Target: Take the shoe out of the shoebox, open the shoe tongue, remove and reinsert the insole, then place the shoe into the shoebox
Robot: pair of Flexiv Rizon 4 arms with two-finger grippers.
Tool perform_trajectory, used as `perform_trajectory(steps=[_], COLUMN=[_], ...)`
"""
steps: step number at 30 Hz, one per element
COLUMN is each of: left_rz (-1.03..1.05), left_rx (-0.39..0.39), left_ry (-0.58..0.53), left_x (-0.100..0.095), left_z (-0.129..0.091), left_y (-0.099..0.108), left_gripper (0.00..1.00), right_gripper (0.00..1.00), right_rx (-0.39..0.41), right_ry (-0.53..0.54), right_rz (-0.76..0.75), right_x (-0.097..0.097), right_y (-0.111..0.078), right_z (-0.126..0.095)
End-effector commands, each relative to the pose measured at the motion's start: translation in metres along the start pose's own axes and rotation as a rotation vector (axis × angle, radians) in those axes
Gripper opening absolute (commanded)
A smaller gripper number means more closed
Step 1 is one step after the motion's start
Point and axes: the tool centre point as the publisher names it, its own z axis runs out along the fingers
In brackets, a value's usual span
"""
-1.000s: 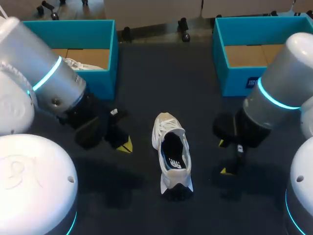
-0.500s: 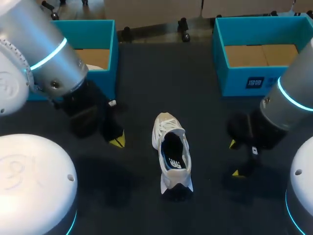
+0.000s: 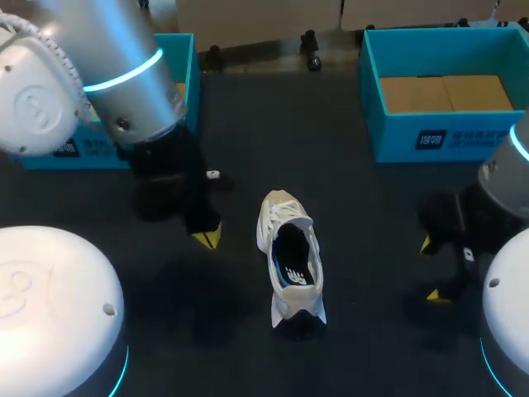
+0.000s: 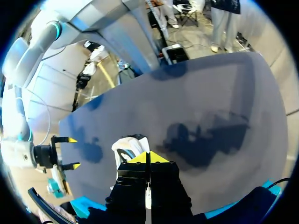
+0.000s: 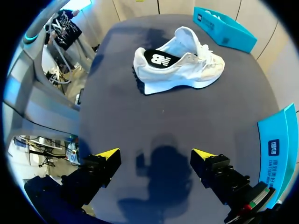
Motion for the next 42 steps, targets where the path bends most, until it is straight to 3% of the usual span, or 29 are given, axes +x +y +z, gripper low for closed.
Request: perform_trajectory(steps=[1,6,9,19,30,42], left_rz=[0.025,0.063,0.095,0.095,0.122,0.113], left_rx=[0.031,0.042,0.087,0.087,0.13,0.147], left_ry=[0.152,0.18,0.185,0.185,0.242,0.276], left_x=[-0.017,-0.028,-0.034,-0.034,-0.058,-0.047], left_z=[0.007,0.014,0.02,0.02,0.07,0.106], left_y=[0.015,0.021,0.027,0.027,0.035,0.047], left_gripper=[0.0,0.0,0.0,0.0,0.0,0.0], right_gripper=[1.0,1.0,1.0,1.0,1.0,1.0], right_rx=[-0.014,-0.014,-0.014,-0.014,-0.014,-0.014], right_ry=[-0.017,-0.017,-0.017,-0.017,-0.017,-0.017], right_rz=[-0.002,-0.002,-0.002,-0.002,-0.002,-0.002], right_x=[0.009,0.009,0.009,0.009,0.009,0.009], right_y=[-0.005,-0.005,-0.005,-0.005,-0.005,-0.005], right_z=[-0.004,-0.004,-0.004,-0.004,-0.004,-0.004])
